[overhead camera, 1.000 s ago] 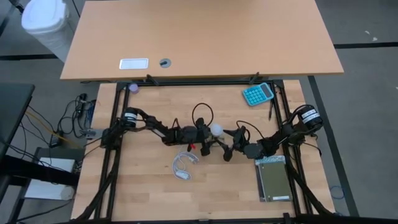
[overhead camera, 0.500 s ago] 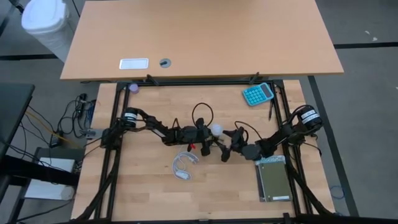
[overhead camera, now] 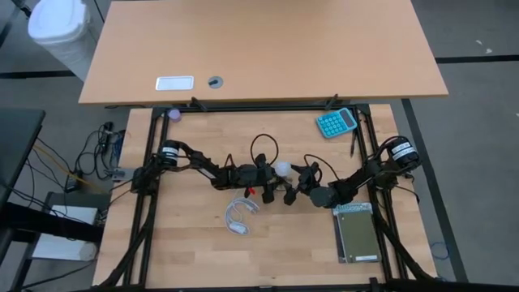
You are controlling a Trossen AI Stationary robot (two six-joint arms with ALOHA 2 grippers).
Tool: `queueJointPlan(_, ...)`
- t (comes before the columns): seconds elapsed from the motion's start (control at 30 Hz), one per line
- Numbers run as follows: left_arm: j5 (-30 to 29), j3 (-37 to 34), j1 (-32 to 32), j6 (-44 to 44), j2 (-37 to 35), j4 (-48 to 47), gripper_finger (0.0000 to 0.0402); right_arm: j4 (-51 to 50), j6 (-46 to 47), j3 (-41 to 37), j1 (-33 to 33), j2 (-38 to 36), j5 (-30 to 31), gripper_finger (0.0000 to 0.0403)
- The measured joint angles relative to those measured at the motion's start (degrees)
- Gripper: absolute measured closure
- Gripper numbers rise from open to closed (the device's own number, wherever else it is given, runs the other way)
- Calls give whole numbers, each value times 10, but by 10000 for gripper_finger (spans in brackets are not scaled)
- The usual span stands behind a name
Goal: Screw lightbulb
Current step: Remove the lightbulb from the socket
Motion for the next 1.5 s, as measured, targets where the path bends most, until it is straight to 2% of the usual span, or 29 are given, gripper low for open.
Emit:
queueJointPlan(0.1, 0, 0, 0, 0, 0, 0, 207, 20, 0, 0, 0, 25, 4, 96)
queueJointPlan(0.2, -1, 0, 0, 0, 0, 0, 207, 100, -7, 0, 12, 78, 20, 96)
queueJointPlan(0.33, -1, 0, 0, 0, 0, -1, 207, 238, -92, 14, 28, 135, 58, 96)
queueJointPlan(0.4, -1, 0, 0, 3, 0, -1, 207, 258, -117, 27, 28, 152, 60, 96)
queueJointPlan(0.7, -6, 0, -1, 1, 0, -1, 207, 260, -150, 76, 24, 177, 126, 96)
queueJointPlan(0.83, -7, 0, -1, 1, 0, -2, 207, 254, -128, 80, 23, 177, 144, 100)
queueJointPlan(0.93, -8, 0, -1, 1, 0, -2, 207, 246, -108, 80, 23, 177, 160, 124)
queueJointPlan(1.2, -10, -3, -1, 0, 0, -1, 207, 208, -109, 101, 19, 177, 153, 214)
queueJointPlan(1.33, -10, -4, -1, -2, 0, -1, 207, 208, -110, 100, 19, 177, 155, 233)
queueJointPlan(1.5, -10, -4, -1, 1, 0, -1, 207, 219, -102, 90, 20, 177, 148, 234)
